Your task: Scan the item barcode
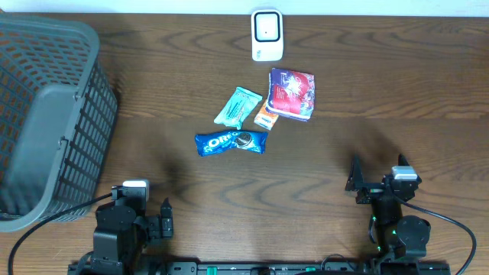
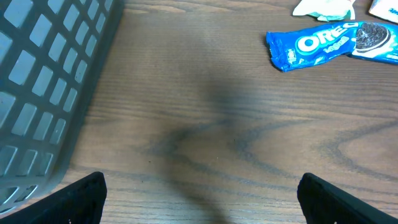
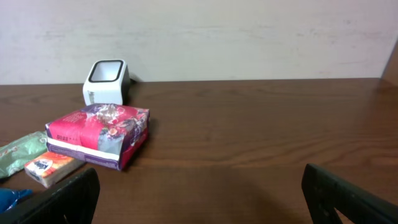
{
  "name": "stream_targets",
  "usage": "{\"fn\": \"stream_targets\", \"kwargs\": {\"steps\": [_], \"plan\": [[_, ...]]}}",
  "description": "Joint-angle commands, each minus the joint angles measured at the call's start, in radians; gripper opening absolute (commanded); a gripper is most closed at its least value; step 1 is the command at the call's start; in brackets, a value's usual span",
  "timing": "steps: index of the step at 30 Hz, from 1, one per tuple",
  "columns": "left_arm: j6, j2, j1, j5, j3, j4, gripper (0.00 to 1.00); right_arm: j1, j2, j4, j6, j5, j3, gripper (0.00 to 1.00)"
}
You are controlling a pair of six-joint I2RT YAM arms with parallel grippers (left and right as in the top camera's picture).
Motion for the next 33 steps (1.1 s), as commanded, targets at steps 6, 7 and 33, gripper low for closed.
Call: {"fn": "stream_targets", "kwargs": {"steps": [6,7,33], "plan": [[-0.002,-0.055,-0.003,-0.013,-0.029,-0.003,0.98,-0.013,-0.005,-0.004,-0.011,-0.002,-0.002,0.99],[-0.002,-0.059,-0.003,-0.013,-0.035,-0.003,0.98,-0.013,-0.005,-0.004,-0.011,-0.002,-0.002,0.99],[-0.002,-0.071,0.006,-0.013,-0.125,0.002,0.98,-0.013,-0.005,-0.004,-0.011,-0.002,-0.002,0.99]]}}
